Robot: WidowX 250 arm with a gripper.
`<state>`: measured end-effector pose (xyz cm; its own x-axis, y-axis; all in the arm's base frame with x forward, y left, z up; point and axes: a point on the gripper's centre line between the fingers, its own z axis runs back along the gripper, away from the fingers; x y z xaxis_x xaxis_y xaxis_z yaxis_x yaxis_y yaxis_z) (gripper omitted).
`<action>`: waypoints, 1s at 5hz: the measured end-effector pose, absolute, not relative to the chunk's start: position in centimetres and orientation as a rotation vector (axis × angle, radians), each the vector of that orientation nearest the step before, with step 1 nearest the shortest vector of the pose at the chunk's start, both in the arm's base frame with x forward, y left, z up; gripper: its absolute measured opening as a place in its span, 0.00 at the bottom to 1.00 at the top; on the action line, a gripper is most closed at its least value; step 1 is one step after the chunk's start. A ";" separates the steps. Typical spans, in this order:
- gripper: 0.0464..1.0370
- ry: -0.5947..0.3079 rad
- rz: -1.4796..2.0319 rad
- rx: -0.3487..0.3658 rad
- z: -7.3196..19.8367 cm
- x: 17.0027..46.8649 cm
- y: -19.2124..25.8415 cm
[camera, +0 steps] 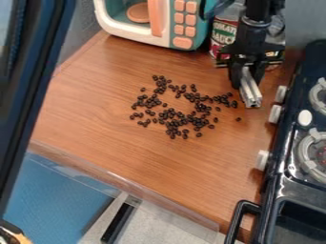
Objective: Sweep into pile
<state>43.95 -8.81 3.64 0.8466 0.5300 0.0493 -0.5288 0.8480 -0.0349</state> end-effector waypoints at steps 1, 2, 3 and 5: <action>0.35 -0.044 0.579 -0.017 2.7 43.9 -8.8; 0.35 -0.033 0.604 -0.017 2.0 43.8 -9.0; 0.35 -0.045 0.624 -0.024 2.0 44.0 -9.1; 0.35 -0.061 0.631 0.000 0.8 43.0 -8.6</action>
<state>43.01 -8.62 0.79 0.8055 0.5898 0.0574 -0.5897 0.8074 -0.0189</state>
